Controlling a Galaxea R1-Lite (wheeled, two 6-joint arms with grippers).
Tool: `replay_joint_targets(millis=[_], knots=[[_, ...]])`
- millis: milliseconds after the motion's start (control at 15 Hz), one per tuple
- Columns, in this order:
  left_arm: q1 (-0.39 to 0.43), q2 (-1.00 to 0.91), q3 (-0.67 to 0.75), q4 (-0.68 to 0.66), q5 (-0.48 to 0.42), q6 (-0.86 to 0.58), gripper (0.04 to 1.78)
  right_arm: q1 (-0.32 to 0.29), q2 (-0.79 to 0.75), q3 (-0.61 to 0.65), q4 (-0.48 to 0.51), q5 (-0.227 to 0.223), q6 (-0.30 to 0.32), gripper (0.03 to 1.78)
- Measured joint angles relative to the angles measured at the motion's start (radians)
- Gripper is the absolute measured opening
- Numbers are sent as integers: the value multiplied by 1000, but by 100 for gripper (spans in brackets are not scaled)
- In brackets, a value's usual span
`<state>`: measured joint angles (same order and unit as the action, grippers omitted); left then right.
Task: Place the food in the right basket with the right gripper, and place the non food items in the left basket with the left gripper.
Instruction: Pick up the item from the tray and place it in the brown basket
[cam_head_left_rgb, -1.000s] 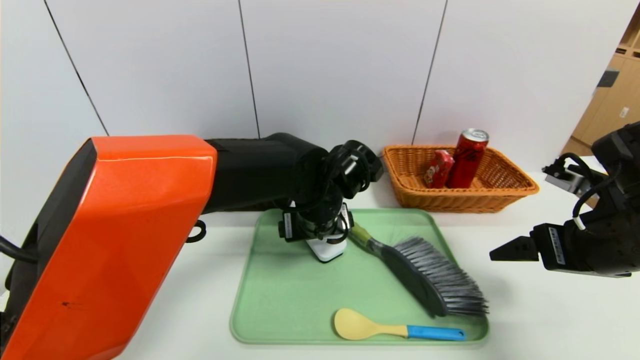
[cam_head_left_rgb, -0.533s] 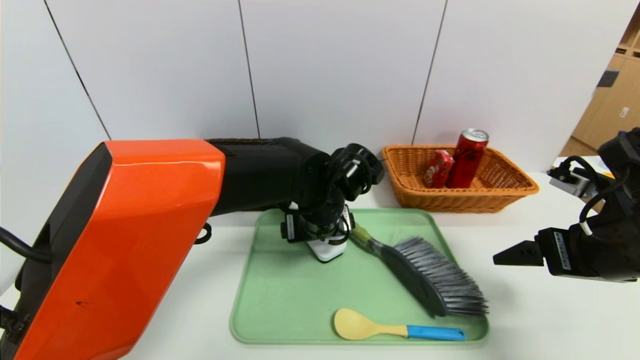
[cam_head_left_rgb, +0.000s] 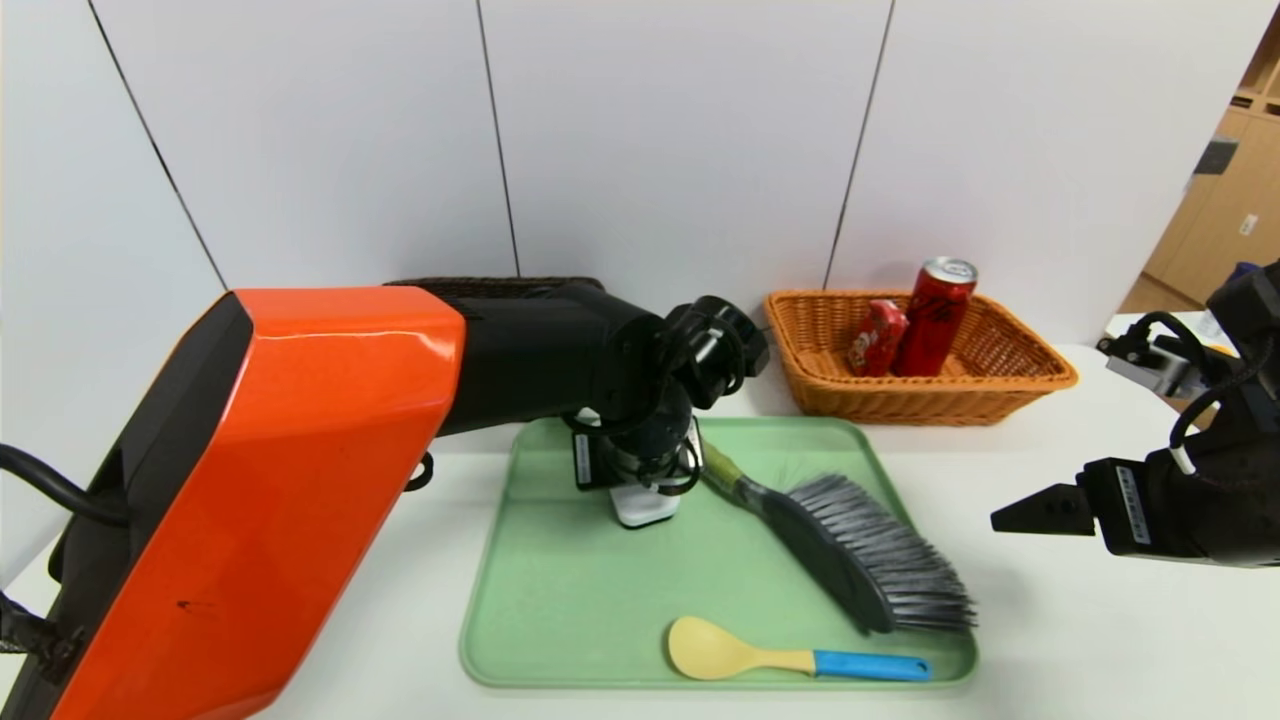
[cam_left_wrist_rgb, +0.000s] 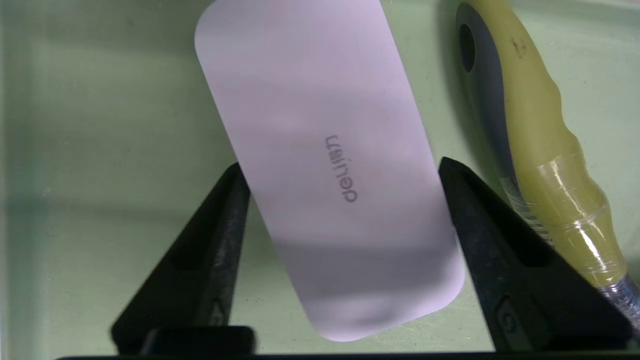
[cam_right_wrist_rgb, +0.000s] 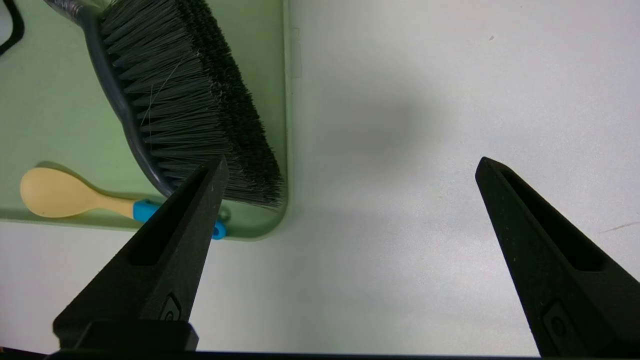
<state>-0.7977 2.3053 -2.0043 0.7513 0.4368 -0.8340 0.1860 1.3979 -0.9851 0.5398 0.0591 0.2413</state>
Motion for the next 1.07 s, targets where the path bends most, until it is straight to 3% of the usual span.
replay_joint_targets(millis=[133, 467, 867, 1000, 1067], knots=[[0, 1, 0, -1, 1, 0, 101, 1, -2, 0, 0, 0, 0, 171], [-1, -27, 1, 23, -24, 0, 99, 3, -6, 1, 0, 2, -9, 171], [-8, -201, 3, 166, -315, 9, 99, 5, -6, 22, -3, 2, -8, 171], [9, -265, 3, 123, -402, 42, 99, 5, -5, 28, -3, 1, -8, 171], [26, -288, 3, 73, -392, 53, 99, 5, -5, 30, -3, 0, -8, 171]])
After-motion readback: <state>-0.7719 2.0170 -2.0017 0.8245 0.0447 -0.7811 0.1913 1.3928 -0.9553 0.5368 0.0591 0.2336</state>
